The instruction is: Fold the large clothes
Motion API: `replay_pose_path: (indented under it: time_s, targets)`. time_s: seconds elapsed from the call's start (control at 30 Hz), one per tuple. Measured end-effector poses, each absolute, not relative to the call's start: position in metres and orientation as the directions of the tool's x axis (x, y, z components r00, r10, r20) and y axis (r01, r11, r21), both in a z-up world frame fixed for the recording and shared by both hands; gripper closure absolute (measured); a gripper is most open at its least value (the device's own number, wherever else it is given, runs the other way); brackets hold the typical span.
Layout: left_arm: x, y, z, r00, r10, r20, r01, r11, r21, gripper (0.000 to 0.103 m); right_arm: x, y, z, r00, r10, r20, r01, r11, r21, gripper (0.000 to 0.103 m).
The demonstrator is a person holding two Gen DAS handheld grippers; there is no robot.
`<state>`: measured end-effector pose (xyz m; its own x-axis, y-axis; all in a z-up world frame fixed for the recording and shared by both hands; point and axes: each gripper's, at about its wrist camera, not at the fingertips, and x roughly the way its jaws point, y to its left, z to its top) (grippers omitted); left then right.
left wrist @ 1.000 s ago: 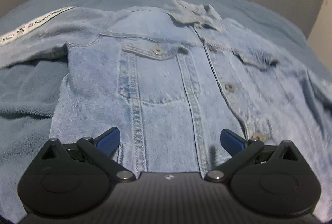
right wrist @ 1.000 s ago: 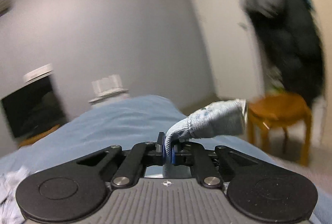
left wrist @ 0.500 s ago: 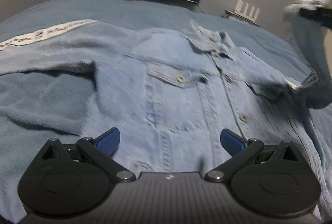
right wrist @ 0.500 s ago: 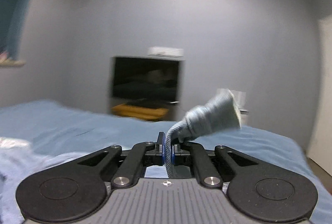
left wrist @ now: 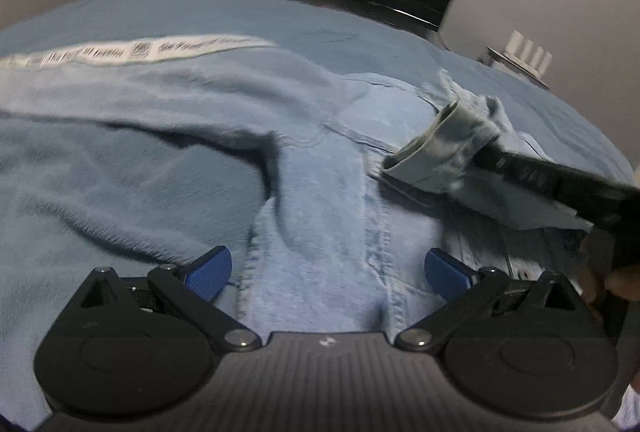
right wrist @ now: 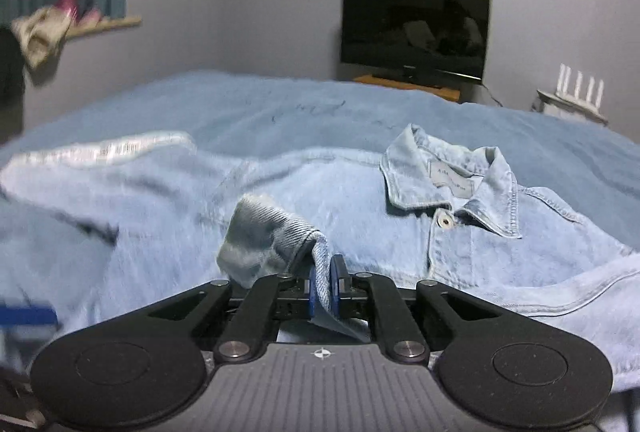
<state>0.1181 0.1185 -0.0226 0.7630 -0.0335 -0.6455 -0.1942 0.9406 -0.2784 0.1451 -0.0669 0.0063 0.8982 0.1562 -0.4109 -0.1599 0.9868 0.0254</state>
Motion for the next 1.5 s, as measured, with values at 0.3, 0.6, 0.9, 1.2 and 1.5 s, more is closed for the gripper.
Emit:
replay_pose_path:
  time_s: [0.3, 0.6, 0.9, 1.2, 1.5]
  targets:
    - [0.114, 0.135, -0.020, 0.773, -0.029, -0.634, -0.233, 0.916, -0.326, 0.000, 0.150, -0.032, 0.031, 0.871, 0.233, -0.432, -0.242, 0.970, 0.035, 0.081]
    - [0.115, 0.131, -0.020, 0.772, -0.032, -0.634, -0.226, 0.920, -0.321, 0.000, 0.124, -0.102, 0.022, 0.851, 0.359, -0.383, -0.185, 0.888, 0.421, 0.041]
    - [0.115, 0.121, -0.019, 0.770, -0.016, -0.638, -0.200, 0.943, -0.265, 0.000, 0.168, -0.069, -0.011, 0.737, 0.325, -0.592, -0.141, 0.931, 0.336, 0.055]
    - [0.120, 0.117, -0.025, 0.755, -0.041, -0.654, -0.180, 0.946, -0.268, 0.000, 0.120, -0.139, 0.015, 0.918, 0.113, -0.380, -0.014, 0.967, 0.254, 0.055]
    - [0.120, 0.106, -0.026, 0.748, -0.035, -0.663, -0.158, 0.961, -0.228, 0.000, 0.137, -0.238, -0.005, 0.837, -0.277, -0.471, 0.335, 0.941, 0.042, 0.078]
